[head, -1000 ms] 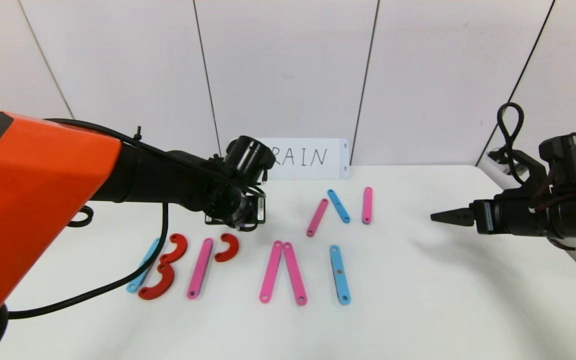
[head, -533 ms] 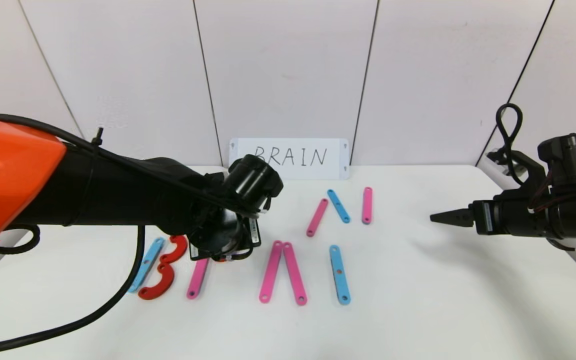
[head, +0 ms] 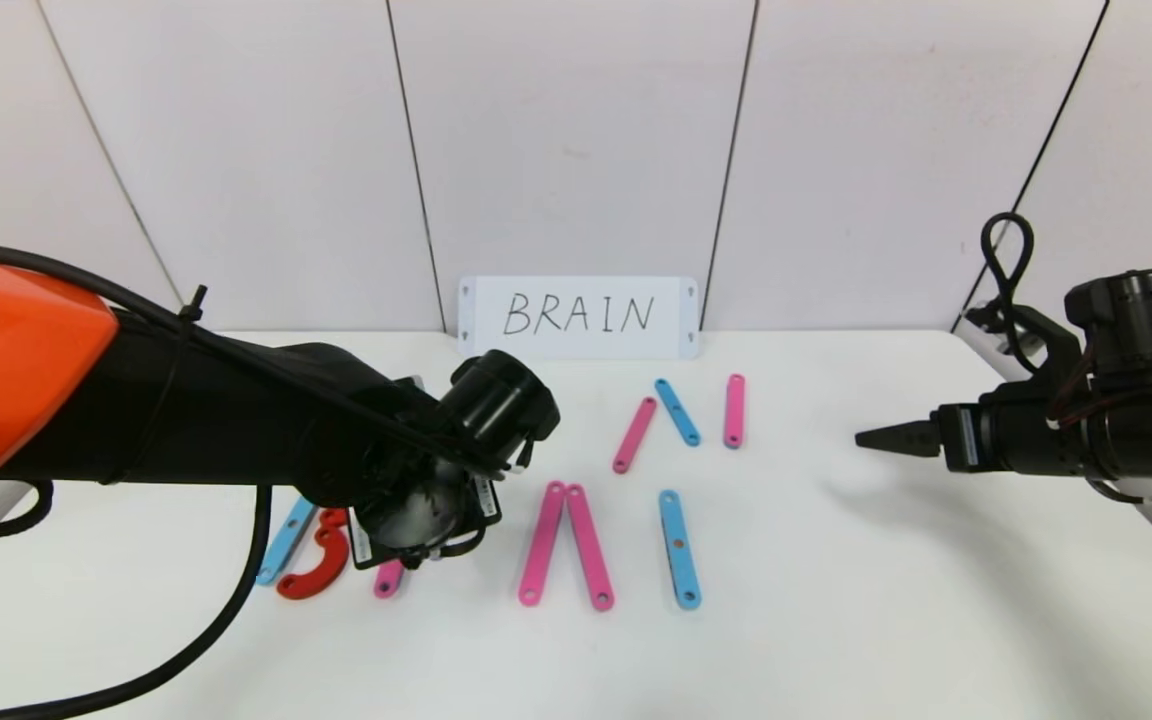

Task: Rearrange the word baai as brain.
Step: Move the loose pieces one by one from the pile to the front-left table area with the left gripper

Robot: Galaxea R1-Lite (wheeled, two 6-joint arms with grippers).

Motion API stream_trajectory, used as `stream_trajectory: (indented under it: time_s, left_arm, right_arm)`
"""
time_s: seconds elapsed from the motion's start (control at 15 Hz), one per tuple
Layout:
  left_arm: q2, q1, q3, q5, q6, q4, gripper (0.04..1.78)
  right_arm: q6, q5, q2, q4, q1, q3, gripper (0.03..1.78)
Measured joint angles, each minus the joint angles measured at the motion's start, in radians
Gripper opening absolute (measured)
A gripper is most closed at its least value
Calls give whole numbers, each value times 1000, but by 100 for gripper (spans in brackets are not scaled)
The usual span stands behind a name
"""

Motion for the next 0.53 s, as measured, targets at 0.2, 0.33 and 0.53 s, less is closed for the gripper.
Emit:
stream_trajectory:
  time_s: [0.2, 0.33, 0.53]
  left_arm:
    - [10, -22, 17, 5, -70, 3, 27]
    - [15, -39, 35, 9, -83, 3, 27]
    - [24, -49, 41, 11, -129, 3, 27]
  right_arm:
    - [0, 0, 3, 0, 1, 0, 174]
    - [0, -1, 4, 0, 2, 0, 174]
    - [0, -1, 5, 0, 2, -1, 174]
